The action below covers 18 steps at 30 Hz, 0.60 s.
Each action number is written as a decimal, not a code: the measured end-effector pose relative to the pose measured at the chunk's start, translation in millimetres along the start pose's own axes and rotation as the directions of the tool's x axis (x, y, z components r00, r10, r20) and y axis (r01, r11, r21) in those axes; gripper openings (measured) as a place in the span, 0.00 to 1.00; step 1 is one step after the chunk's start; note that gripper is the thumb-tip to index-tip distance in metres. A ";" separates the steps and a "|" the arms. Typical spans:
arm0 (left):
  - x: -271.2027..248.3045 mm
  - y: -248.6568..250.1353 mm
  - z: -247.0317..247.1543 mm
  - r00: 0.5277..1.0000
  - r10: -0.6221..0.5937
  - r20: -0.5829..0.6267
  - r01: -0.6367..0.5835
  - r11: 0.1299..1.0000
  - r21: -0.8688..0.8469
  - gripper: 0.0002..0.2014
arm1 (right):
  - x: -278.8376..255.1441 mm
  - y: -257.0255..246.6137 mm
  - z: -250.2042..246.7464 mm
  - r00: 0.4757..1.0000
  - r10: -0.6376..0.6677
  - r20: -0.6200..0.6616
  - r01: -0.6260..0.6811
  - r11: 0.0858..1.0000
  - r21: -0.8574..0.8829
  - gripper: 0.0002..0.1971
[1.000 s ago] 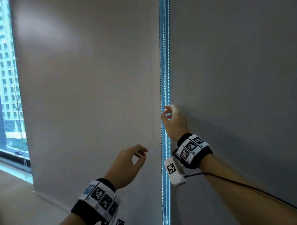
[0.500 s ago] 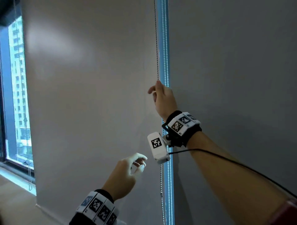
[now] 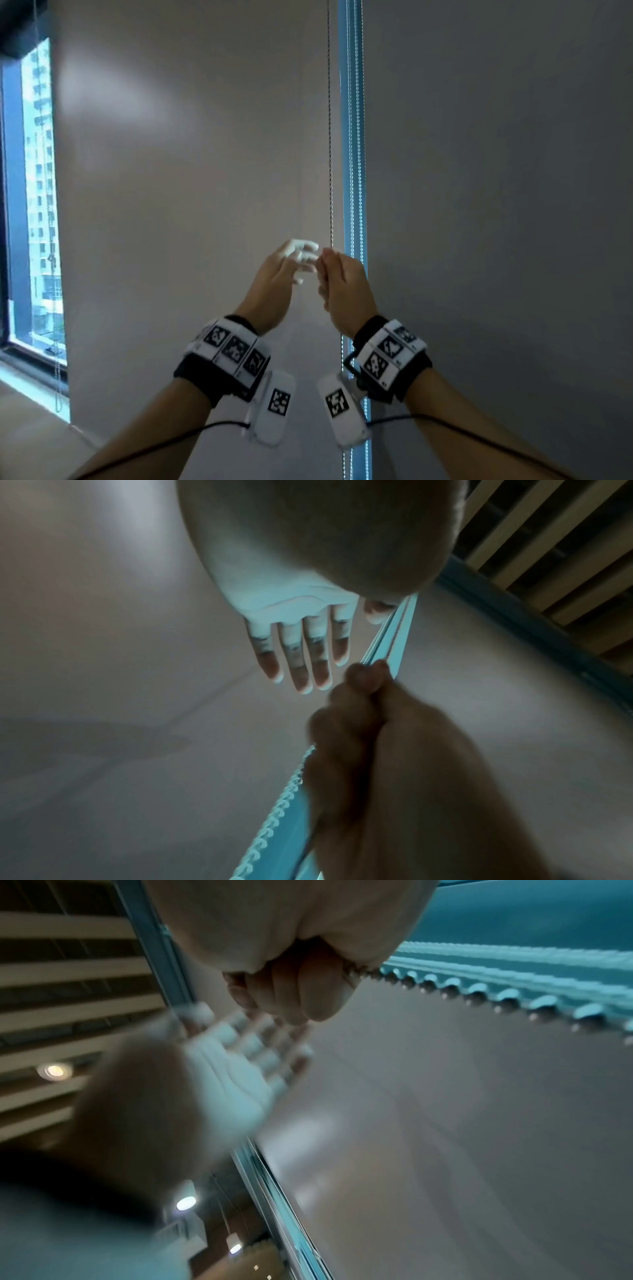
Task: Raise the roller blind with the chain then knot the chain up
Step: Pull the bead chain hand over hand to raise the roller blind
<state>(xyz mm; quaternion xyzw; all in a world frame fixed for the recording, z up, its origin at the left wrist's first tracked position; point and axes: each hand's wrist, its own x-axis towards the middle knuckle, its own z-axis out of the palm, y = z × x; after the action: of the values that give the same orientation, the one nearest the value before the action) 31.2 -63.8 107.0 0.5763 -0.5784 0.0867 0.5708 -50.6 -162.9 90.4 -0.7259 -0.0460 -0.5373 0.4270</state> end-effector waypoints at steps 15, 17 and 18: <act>14.6 43.4 24.8 0.997 -0.072 0.015 0.070 0.877 -0.476 0.16 | -80.6 42.4 -11.0 0.881 0.262 0.394 -0.245 0.965 -0.092 0.17; 5.1 39.1 24.9 0.997 -0.069 0.029 0.075 0.884 -0.461 0.16 | -51.0 25.2 -19.9 0.814 0.343 0.468 -0.427 0.900 0.083 0.12; 0.1 36.9 25.5 0.996 -0.075 0.037 0.084 0.885 -0.459 0.16 | -33.8 14.5 -25.8 0.823 0.331 0.461 -0.469 0.854 0.224 0.13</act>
<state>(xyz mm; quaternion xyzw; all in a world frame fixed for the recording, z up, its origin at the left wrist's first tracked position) -11.3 -71.4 119.1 0.4488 -0.5635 -0.0815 0.6888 -76.2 -176.0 56.0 -0.7329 -0.0666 -0.2559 0.6268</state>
